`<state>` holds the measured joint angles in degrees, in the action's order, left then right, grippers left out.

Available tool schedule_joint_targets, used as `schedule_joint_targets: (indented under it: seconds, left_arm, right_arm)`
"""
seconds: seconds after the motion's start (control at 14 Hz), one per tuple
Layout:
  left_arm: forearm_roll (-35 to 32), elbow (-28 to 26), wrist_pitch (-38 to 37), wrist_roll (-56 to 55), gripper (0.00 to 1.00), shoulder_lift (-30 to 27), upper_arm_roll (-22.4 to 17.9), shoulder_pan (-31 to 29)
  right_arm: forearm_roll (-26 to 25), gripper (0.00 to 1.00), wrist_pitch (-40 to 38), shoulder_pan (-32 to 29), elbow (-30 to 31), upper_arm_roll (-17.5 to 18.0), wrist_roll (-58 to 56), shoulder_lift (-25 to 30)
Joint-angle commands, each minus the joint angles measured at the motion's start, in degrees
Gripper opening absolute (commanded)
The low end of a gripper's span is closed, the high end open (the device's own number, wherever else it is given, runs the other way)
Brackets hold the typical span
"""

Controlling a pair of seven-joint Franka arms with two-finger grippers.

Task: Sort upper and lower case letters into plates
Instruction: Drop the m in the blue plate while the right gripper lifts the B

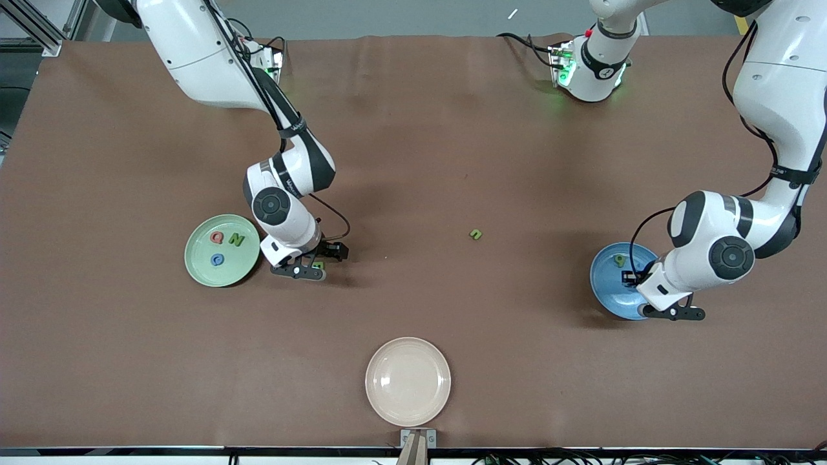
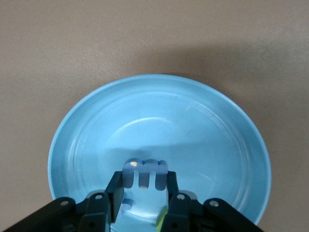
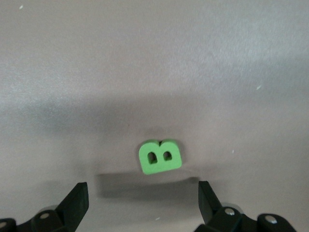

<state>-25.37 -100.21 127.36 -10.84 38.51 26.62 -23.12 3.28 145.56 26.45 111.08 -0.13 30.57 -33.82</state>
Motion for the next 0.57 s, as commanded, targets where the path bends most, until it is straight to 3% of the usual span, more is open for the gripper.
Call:
schedule_joint_targets:
  seconds: [0.0,0.5]
  left_arm:
    - [-2.05,1.85,0.25,0.91,0.19,1.57,0.27,-0.70]
    - [-4.87,2.73,1.40,0.91,0.19,3.94,0.27,-1.14]
  right_arm:
    - [-2.92,1.00,0.86,-1.13,-0.78,0.13,-1.91,-0.37]
    - [-4.25,0.99,4.82,-1.48,-0.96,0.13,-4.38,-2.74]
